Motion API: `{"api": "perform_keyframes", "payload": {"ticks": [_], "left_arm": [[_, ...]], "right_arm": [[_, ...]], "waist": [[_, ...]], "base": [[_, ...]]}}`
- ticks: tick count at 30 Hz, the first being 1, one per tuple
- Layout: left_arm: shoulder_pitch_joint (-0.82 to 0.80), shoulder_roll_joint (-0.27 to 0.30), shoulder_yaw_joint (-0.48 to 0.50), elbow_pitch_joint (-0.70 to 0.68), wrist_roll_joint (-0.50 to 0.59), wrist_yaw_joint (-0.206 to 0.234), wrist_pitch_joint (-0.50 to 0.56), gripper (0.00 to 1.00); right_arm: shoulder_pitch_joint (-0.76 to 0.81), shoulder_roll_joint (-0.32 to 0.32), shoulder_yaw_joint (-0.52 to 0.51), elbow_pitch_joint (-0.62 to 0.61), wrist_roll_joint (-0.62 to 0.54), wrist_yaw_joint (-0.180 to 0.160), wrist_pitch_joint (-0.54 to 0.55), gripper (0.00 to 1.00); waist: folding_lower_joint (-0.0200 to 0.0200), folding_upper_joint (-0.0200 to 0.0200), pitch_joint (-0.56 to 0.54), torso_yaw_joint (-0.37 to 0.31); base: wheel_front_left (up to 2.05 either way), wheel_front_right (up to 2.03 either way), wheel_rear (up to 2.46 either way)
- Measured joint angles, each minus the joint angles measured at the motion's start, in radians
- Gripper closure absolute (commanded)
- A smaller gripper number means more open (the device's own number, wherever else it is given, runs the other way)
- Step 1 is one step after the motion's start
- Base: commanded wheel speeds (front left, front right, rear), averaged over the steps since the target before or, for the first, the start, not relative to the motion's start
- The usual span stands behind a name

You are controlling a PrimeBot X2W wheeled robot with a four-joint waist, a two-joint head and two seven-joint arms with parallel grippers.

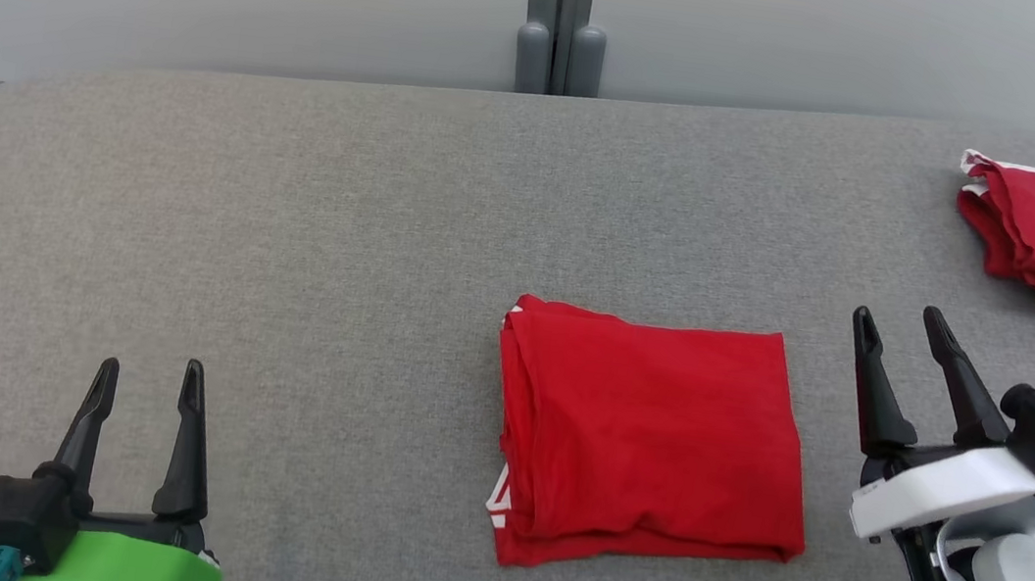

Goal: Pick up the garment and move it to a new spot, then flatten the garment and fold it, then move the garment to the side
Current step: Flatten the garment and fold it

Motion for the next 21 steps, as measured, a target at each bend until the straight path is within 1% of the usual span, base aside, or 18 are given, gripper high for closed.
{"api": "perform_keyframes", "payload": {"ticks": [10, 13, 21], "left_arm": [[0.015, 0.0, 0.006, 0.017, 0.007, 0.0, 0.0, 0.0], [0.016, 0.0, 0.008, 0.021, 0.008, 0.0, 0.0, 0.0], [0.031, 0.0, 0.018, 0.033, 0.017, 0.0, 0.0, 0.0]], "right_arm": [[0.174, 0.044, -0.058, -0.135, -0.073, 0.0, 0.0, 0.0], [0.215, 0.062, -0.086, -0.162, -0.091, 0.0, 0.0, 0.0], [0.282, 0.091, -0.119, -0.203, -0.123, 0.0, 0.0, 0.0]], "waist": [[0.0, 0.0, -0.043, -0.045], [0.0, 0.0, -0.053, -0.051], [0.0, 0.0, -0.071, -0.046]], "base": [[0.0, 0.0, 0.0], [0.0, 0.0, 0.0], [0.0, 0.0, 0.0]]}}
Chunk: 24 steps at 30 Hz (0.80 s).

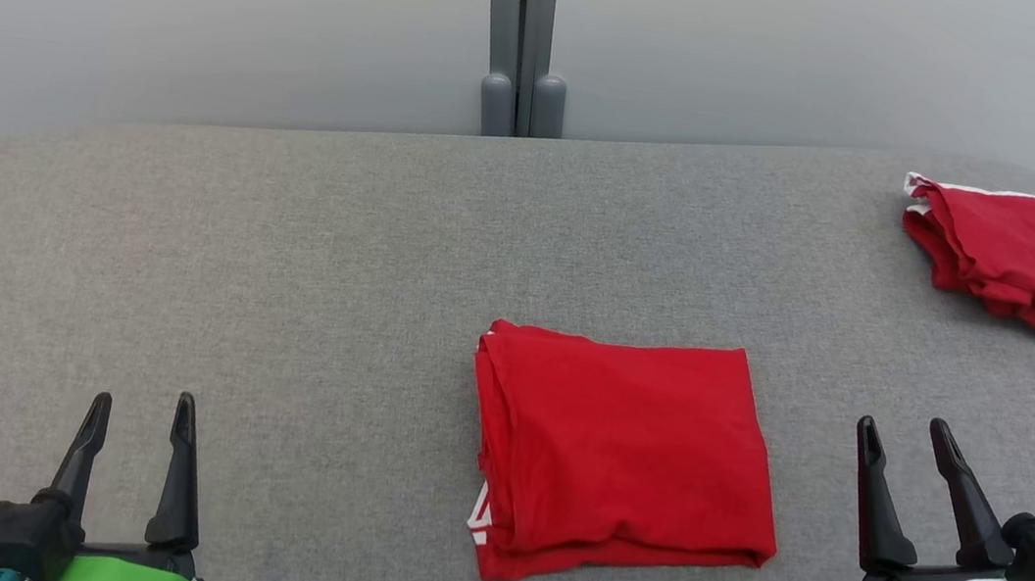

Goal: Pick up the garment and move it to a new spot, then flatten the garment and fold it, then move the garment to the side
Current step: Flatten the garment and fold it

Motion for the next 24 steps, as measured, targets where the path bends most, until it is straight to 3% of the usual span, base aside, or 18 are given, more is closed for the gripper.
{"api": "perform_keyframes", "payload": {"ticks": [24], "left_arm": [[0.021, 0.012, -0.005, 0.012, 0.009, -0.001, 0.0, 0.0]], "right_arm": [[0.048, 0.037, -0.021, -0.035, -0.034, 0.0, 0.027, 0.0]], "waist": [[0.0, 0.0, -0.013, 0.024]], "base": [[0.0, 0.0, 0.0]]}}
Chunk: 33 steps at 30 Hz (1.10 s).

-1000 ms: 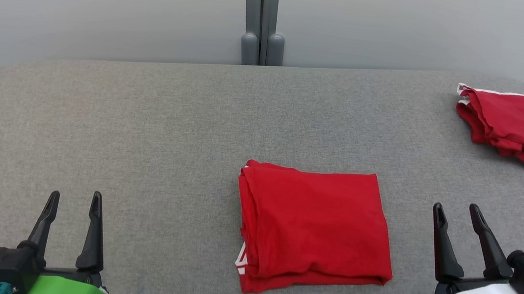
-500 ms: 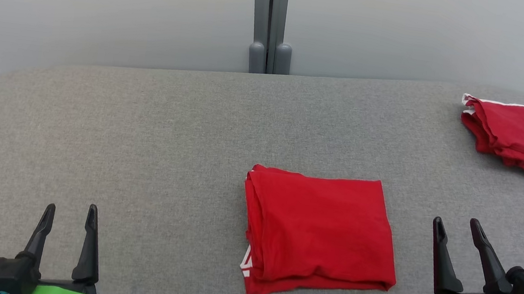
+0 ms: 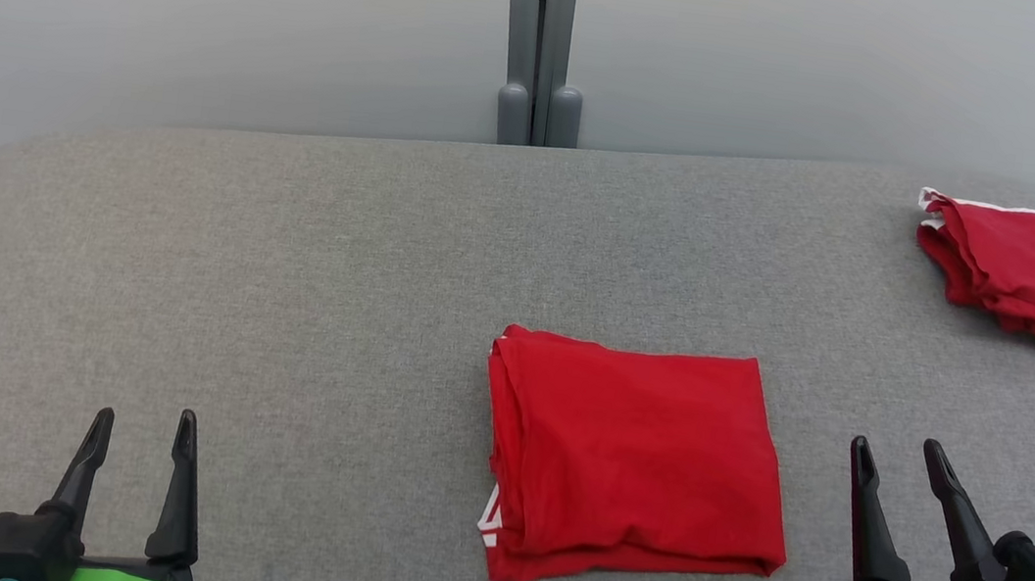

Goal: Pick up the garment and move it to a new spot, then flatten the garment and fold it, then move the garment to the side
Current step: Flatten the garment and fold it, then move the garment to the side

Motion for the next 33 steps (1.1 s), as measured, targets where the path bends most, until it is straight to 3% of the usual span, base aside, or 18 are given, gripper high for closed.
{"api": "perform_keyframes", "payload": {"ticks": [20, 28, 33], "left_arm": [[0.002, 0.0, -0.002, 0.0, 0.0, 0.0, 0.0, 0.0], [-0.008, -0.001, -0.014, 0.0, 0.0, 0.0, 0.0, 0.0], [-0.042, -0.004, -0.029, 0.003, 0.0, 0.0, 0.0, 0.0]], "right_arm": [[-0.013, -0.002, -0.002, 0.014, -0.013, 0.0, 0.015, 0.0], [-0.193, -0.029, 0.074, 0.012, -0.03, 0.0, 0.062, 0.0], [-0.319, -0.051, 0.096, 0.076, -0.046, 0.0, 0.093, 0.0]], "waist": [[0.0, 0.0001, 0.007, 0.014], [0.0, 0.0, 0.036, 0.027], [0.0, 0.0, 0.069, 0.042]], "base": [[0.0, 0.0, 0.0], [0.0, 0.0, 0.0], [0.0, 0.0, 0.0]]}}
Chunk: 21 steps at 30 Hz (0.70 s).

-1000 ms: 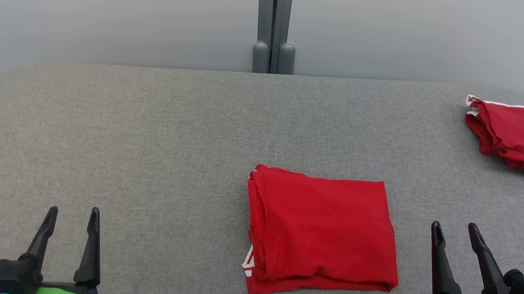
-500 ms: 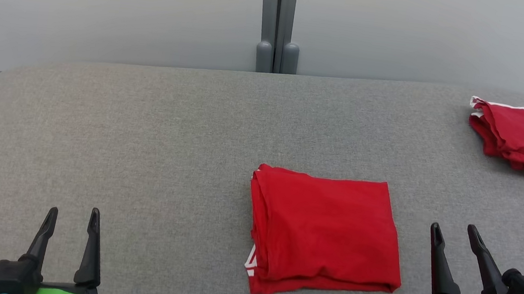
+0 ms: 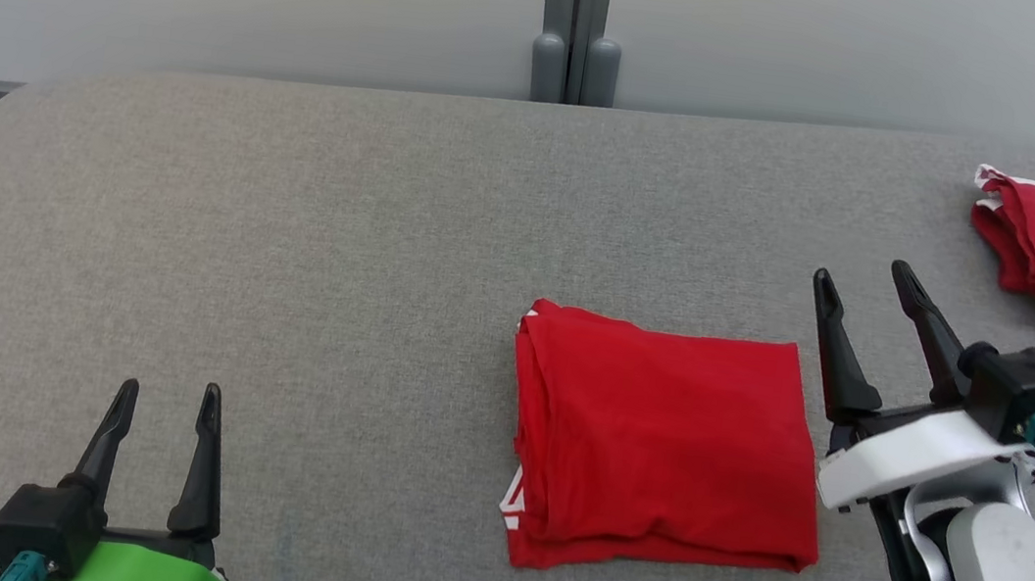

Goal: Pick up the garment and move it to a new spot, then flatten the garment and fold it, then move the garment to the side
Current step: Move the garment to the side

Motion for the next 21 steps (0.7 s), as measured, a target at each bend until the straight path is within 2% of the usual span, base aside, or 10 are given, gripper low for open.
{"api": "perform_keyframes", "payload": {"ticks": [9, 15, 21], "left_arm": [[-0.042, -0.004, -0.023, 0.007, -0.001, 0.0, 0.0, 0.0], [-0.061, -0.006, -0.028, 0.007, -0.003, 0.0, 0.0, 0.0], [-0.065, -0.007, -0.03, 0.006, -0.009, 0.001, 0.0, 0.0]], "right_arm": [[-0.087, 0.004, -0.009, 0.215, -0.008, 0.0, 0.035, 0.0], [-0.088, 0.018, -0.035, 0.365, -0.007, 0.0, 0.043, 0.0], [-0.062, 0.037, -0.055, 0.462, 0.007, 0.0, 0.016, 0.0]], "waist": [[0.0, 0.0, 0.057, 0.043], [0.0, 0.0, 0.094, 0.07], [0.0, 0.0, 0.116, 0.087]], "base": [[0.0, 0.0, 0.0], [0.0, 0.0, 0.0], [0.0, 0.0, 0.0]]}}
